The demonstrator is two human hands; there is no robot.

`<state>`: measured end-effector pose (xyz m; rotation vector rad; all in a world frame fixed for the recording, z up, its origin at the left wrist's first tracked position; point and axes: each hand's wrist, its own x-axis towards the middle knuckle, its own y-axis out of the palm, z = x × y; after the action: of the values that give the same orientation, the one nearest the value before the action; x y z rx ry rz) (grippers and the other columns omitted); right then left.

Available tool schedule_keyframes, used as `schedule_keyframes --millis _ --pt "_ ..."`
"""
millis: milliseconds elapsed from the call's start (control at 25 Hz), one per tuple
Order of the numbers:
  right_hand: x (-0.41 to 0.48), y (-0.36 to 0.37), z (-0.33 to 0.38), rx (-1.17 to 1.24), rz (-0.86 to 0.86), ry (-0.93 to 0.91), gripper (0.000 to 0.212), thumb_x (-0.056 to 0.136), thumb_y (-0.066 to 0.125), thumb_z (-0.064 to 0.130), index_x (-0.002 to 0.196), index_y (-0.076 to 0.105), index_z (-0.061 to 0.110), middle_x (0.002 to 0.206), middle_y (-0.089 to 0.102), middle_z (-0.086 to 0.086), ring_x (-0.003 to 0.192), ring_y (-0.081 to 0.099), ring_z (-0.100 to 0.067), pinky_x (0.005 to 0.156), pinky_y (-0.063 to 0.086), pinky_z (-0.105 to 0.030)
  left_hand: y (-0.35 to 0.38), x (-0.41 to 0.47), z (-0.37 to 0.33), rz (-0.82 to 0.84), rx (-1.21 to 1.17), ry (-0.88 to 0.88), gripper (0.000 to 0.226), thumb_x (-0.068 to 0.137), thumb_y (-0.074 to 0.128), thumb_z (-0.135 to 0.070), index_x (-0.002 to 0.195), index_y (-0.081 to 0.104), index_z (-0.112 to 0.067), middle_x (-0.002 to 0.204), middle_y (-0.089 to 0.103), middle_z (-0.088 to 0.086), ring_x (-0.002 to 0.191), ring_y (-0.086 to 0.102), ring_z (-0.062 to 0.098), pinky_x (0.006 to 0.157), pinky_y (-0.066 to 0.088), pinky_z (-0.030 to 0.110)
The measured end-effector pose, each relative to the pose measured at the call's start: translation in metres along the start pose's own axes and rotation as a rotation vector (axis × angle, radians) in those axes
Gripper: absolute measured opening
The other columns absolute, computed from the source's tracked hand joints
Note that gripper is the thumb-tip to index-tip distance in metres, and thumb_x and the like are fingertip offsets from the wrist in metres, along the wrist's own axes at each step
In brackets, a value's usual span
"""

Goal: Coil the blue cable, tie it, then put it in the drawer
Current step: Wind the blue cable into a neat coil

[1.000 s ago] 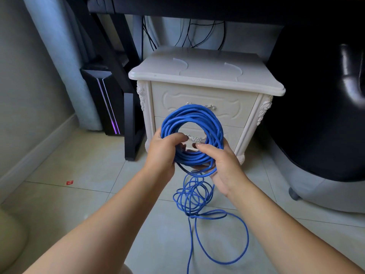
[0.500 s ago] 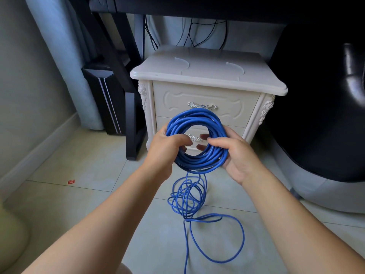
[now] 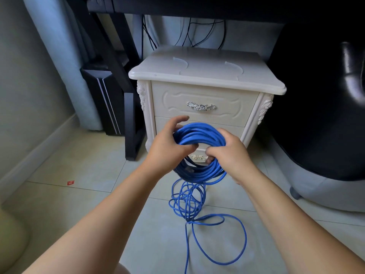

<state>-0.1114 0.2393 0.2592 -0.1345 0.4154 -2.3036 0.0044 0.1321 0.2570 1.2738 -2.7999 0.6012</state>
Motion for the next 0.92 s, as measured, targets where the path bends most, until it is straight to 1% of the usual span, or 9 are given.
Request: schedule_keyframes --millis 120,200,320,440,560,640,720,840,920 --pt "-0.004 0.004 0.002 -0.329 0.038 -0.106 0.024 0.075 0.060 0.007 0.091 0.061 0.025 0.073 0.063 0.000 0.066 0.062 -0.021 0.061 0.048 -0.032 -0.001 -0.001 0.001 0.103 0.292 0.178 0.070 0.074 0.073 -0.014 0.136 0.048 -0.035 0.122 0.059 -0.010 0.107 0.059 0.003 0.092 0.046 0.020" --pt "-0.006 0.005 0.004 -0.483 0.046 -0.154 0.027 0.076 0.062 0.013 0.099 0.060 0.027 0.082 0.065 0.000 0.078 0.059 -0.025 0.068 0.048 -0.035 -0.001 -0.002 0.002 0.160 0.374 0.162 0.067 0.075 0.072 -0.016 0.136 0.048 -0.032 0.112 0.061 -0.010 0.100 0.060 0.008 0.087 0.047 0.022" --pt "-0.008 0.005 0.005 -0.570 0.075 -0.183 0.032 0.078 0.063 0.014 0.105 0.060 0.029 0.089 0.067 0.000 0.085 0.058 -0.024 0.071 0.047 -0.033 -0.002 0.000 0.003 0.176 0.432 0.109 0.031 0.073 0.073 -0.018 0.100 0.060 -0.019 0.080 0.065 -0.005 0.074 0.062 0.017 0.067 0.051 0.031" --pt "-0.007 0.005 0.004 -0.453 0.066 -0.184 0.031 0.079 0.065 0.012 0.105 0.059 0.027 0.087 0.065 0.004 0.083 0.059 -0.021 0.070 0.047 -0.030 0.000 0.001 0.002 0.106 0.361 0.070 0.020 0.068 0.071 -0.010 0.082 0.056 -0.014 0.066 0.060 0.000 0.059 0.053 0.016 0.056 0.045 0.030" --pt "-0.003 -0.001 0.003 -0.203 0.063 -0.122 0.036 0.076 0.073 0.011 0.105 0.061 0.028 0.085 0.066 0.009 0.077 0.063 -0.012 0.069 0.048 -0.021 0.000 0.001 -0.002 0.061 0.195 -0.012 0.022 0.067 0.070 -0.003 0.075 0.056 -0.018 0.058 0.054 -0.007 0.048 0.046 0.005 0.047 0.038 0.018" --pt "0.001 -0.008 0.000 -0.007 0.131 -0.048 0.033 0.077 0.075 0.010 0.104 0.064 0.026 0.089 0.072 0.005 0.081 0.069 -0.012 0.079 0.054 -0.028 0.000 0.003 -0.002 0.024 0.053 -0.101 0.021 0.067 0.068 0.001 0.075 0.058 -0.015 0.056 0.052 -0.008 0.046 0.044 0.005 0.048 0.037 0.017" --pt "0.001 -0.012 -0.007 0.176 0.183 0.057 0.027 0.082 0.073 0.012 0.104 0.064 0.024 0.097 0.075 -0.005 0.089 0.072 -0.020 0.083 0.056 -0.040 -0.002 0.006 0.001 -0.044 -0.158 -0.212 0.020 0.064 0.066 0.001 0.081 0.061 -0.009 0.055 0.052 -0.003 0.049 0.046 0.012 0.056 0.046 0.027" --pt "-0.003 -0.003 -0.018 0.226 0.185 0.099 0.024 0.086 0.071 0.025 0.107 0.061 0.025 0.096 0.075 -0.004 0.094 0.071 -0.022 0.089 0.053 -0.047 -0.004 0.010 0.006 -0.113 -0.433 -0.363 0.017 0.065 0.061 0.003 0.078 0.059 -0.007 0.056 0.050 0.003 0.055 0.048 0.019 0.074 0.058 0.050" --pt "-0.007 0.009 -0.022 0.324 0.163 0.113 0.034 0.082 0.073 0.028 0.112 0.058 0.023 0.096 0.074 -0.005 0.094 0.071 -0.023 0.095 0.051 -0.048 -0.004 0.009 0.006 -0.140 -0.533 -0.443 0.015 0.070 0.058 0.007 0.076 0.055 -0.007 0.056 0.047 0.005 0.057 0.047 0.021 0.077 0.058 0.051"
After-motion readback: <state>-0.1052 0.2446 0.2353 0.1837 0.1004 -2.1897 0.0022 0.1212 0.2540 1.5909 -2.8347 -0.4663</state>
